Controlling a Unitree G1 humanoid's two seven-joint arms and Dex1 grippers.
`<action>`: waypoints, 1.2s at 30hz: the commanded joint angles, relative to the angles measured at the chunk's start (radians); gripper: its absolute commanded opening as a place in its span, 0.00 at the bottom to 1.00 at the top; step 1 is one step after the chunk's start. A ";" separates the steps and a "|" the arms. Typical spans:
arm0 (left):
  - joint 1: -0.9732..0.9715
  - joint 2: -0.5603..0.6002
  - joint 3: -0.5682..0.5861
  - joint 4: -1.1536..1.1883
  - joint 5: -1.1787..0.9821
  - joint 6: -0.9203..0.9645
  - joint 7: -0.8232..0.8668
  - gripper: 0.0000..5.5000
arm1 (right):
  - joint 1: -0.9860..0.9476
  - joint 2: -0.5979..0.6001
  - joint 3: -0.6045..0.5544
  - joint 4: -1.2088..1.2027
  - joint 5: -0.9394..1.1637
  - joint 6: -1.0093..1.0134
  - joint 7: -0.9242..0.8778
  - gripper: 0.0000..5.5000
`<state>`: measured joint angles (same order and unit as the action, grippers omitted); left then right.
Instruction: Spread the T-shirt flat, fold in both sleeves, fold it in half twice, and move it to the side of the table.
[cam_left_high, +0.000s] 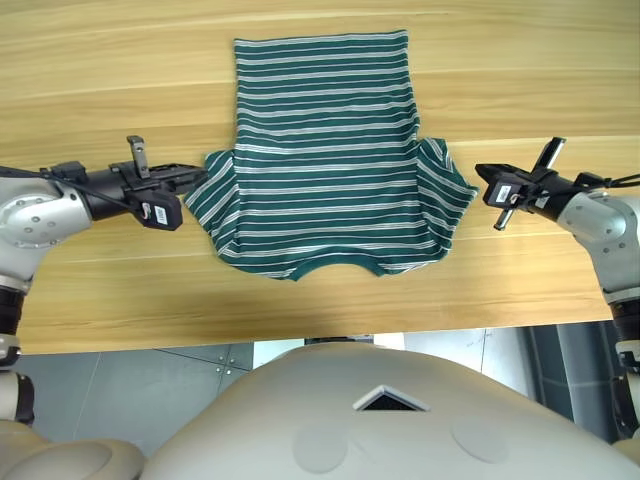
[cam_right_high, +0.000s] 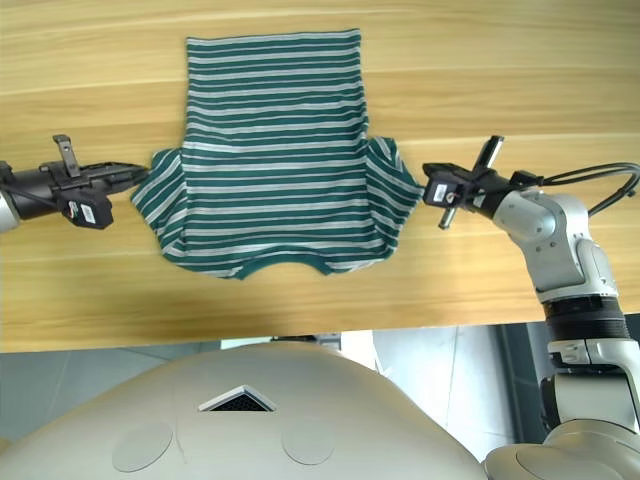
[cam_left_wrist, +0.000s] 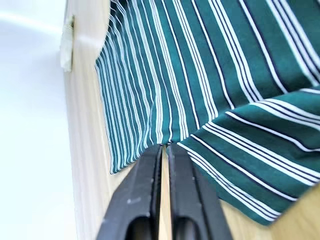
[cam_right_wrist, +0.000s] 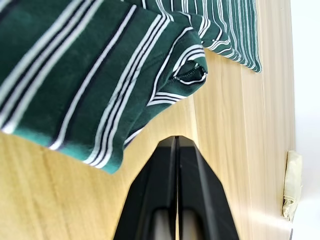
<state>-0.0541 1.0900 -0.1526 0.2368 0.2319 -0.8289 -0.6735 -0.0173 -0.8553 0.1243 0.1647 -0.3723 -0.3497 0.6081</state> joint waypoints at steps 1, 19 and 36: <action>-0.001 0.052 0.001 0.145 0.121 0.011 0.019 0.19 | 0.012 -0.009 -0.016 0.003 0.008 0.001 -0.014 0.00; -0.050 -0.020 -0.136 0.280 0.290 -0.076 0.070 0.67 | 0.052 -0.009 -0.032 0.014 0.002 -0.007 -0.039 0.00; -0.103 -0.040 -0.193 0.345 0.320 -0.111 0.115 0.10 | 0.069 0.002 -0.015 0.000 -0.003 0.004 -0.036 0.00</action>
<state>-0.1551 1.0725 -0.3134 0.5537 0.5085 -0.9520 -0.5548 0.0482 -0.8496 0.1049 0.1655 -0.3736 -0.3489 0.5669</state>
